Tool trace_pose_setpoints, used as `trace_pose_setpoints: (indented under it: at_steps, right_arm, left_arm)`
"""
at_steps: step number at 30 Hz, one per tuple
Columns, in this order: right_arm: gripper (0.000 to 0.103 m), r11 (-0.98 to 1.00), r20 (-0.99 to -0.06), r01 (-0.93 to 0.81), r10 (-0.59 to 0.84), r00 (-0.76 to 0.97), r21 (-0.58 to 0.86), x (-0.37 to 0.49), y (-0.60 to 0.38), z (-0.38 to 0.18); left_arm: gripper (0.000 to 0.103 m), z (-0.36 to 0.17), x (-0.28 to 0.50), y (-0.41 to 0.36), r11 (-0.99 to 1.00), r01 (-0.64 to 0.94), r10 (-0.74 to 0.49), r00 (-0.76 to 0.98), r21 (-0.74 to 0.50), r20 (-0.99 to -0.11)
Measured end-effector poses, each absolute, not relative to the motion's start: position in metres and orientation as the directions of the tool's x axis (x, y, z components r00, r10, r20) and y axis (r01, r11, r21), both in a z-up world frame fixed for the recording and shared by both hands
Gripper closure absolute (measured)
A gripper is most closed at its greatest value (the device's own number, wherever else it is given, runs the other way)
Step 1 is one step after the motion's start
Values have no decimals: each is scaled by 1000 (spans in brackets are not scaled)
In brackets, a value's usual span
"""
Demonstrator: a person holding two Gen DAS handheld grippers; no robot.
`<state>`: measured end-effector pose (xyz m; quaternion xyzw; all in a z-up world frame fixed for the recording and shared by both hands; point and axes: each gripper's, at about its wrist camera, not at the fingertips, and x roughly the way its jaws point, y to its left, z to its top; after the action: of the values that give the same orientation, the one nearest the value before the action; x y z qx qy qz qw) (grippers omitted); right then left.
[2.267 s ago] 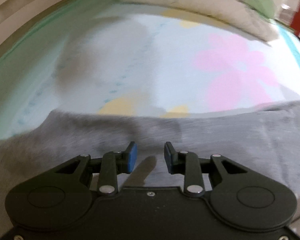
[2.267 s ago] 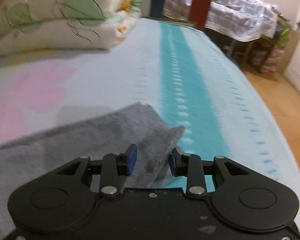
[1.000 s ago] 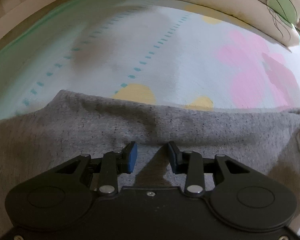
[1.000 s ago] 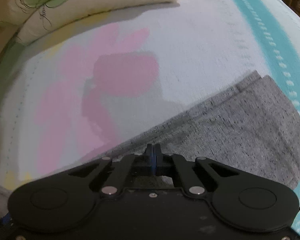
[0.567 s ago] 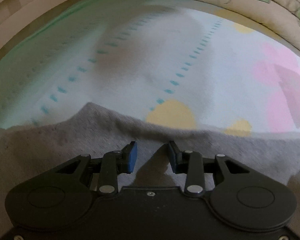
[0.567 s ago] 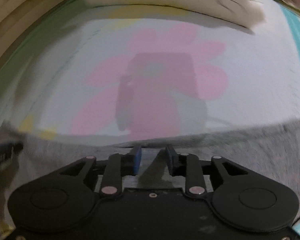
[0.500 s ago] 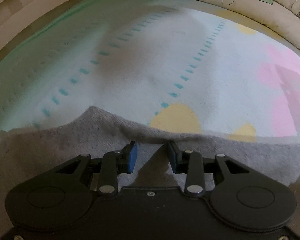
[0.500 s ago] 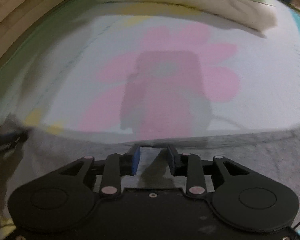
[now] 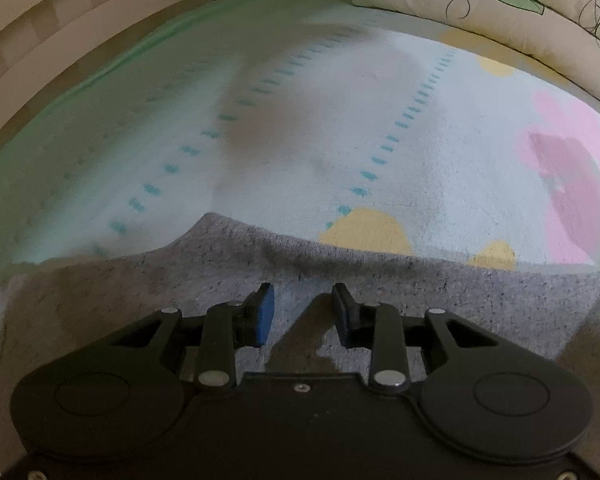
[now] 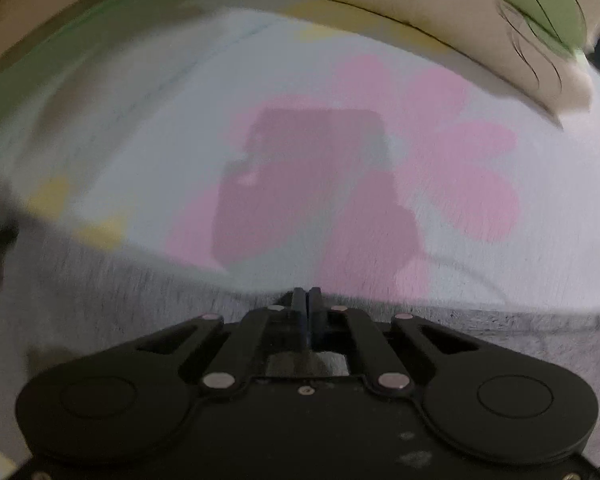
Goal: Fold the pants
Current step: 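Open the right gripper and move it to the grey pant leg hem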
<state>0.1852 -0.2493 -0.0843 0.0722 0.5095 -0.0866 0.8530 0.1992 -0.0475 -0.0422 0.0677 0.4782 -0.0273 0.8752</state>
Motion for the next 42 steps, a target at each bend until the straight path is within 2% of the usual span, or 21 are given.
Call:
trace_pose_setpoints:
  at_steps: [2,6,7,8,9,17,25,31,38,42]
  right_arm:
    - [102,964,-872,259,-81,482,53,187,-253,-86]
    - [94,931,-819,337,-81,568,142,164,-265,-68]
    - [91,914,-800,366,-84,595,176,154,-274,-62]
    - [79,895,-785,397,-93,613,204,142,-284,-55]
    - [72,878,-776,426,-109,621,217,132,-293,-49]
    - [72,766,-805,630,-292,516,126,41,-383,-33]
    - [70,612,-815,781,-384,433,127,-22,-445,-42]
    - [66,566,-833,803,-343,434,185,-42,-467,-53]
    - [61,562,-823,780,-283,493,274,-81,-450,-57]
    - [59,552,-834,771,-223,505,319,-75,-446,-73]
  left_arm:
    - [61,-39,195,-46,989,128,-2,532,78,-847]
    - [61,-28,183,-46,983,174,-42,529,61,-847]
    - [61,-26,181,-47,981,184,-46,532,63,-846]
    - [61,-23,178,-49,978,196,-51,533,64,-844]
    - [61,-21,176,-52,976,209,-59,532,63,-844]
    - [61,-10,156,-93,935,354,-175,511,20,-842]
    - [61,-11,137,-147,878,479,-266,466,-12,-844]
    - [61,-18,123,-177,866,494,-305,409,-72,-860]
    - [61,-29,119,-209,862,503,-290,403,-55,-868]
    - [61,-39,125,-225,867,498,-248,422,-6,-872]
